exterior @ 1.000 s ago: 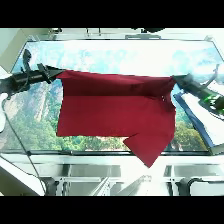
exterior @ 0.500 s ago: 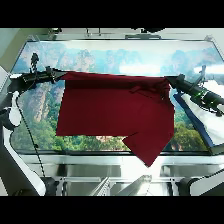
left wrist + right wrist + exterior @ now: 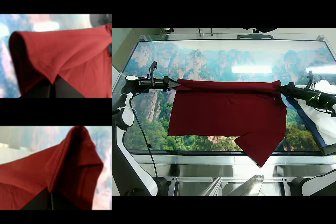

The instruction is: Fold the shirts.

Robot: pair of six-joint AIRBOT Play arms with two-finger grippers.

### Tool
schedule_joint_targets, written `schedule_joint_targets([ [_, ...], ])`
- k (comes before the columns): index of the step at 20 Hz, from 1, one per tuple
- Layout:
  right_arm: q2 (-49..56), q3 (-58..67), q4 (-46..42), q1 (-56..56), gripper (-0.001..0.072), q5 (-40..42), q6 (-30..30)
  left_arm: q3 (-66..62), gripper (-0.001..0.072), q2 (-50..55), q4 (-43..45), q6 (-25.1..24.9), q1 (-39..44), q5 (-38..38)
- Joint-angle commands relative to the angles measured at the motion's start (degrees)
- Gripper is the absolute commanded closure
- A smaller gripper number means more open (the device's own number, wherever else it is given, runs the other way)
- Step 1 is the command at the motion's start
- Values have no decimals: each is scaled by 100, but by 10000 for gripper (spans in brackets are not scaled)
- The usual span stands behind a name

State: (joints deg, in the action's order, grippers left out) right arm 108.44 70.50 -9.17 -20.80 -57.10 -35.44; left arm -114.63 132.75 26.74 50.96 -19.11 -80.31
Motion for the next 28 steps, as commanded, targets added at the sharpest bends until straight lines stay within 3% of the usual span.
schedule_joint_targets([
  [1,9,2,-393,-11,697,184,-146,9,682,11,422,9,44,146],
  [9,7,2,-391,-7,696,282,-232,-31,680,11,514,9,136,136],
  [10,0,4,-391,-7,674,229,-232,-103,677,9,509,9,136,7],
  [11,-11,4,-389,-7,560,140,-229,-236,542,11,503,11,136,-181],
  [12,-35,4,-400,-11,552,50,-229,-361,464,2,490,39,136,-363],
  [16,-431,4,-702,-15,545,22,-341,-444,464,-369,737,511,133,-562],
  [17,-597,4,-911,-28,457,48,-463,-444,464,-511,1032,778,133,-533],
  [20,-1182,4,-2149,-55,442,227,-1449,-444,464,-1025,2022,1635,136,-595],
  [23,-1829,2,-3899,-66,441,179,-2938,-413,465,-1567,2811,2422,107,-828],
  [25,-2240,-55,-4752,-76,441,-205,-3497,155,465,-2118,3362,2658,109,-855],
  [28,-2977,-564,-5545,-109,441,-726,-3880,1685,465,-3084,3998,2712,111,-929],
])
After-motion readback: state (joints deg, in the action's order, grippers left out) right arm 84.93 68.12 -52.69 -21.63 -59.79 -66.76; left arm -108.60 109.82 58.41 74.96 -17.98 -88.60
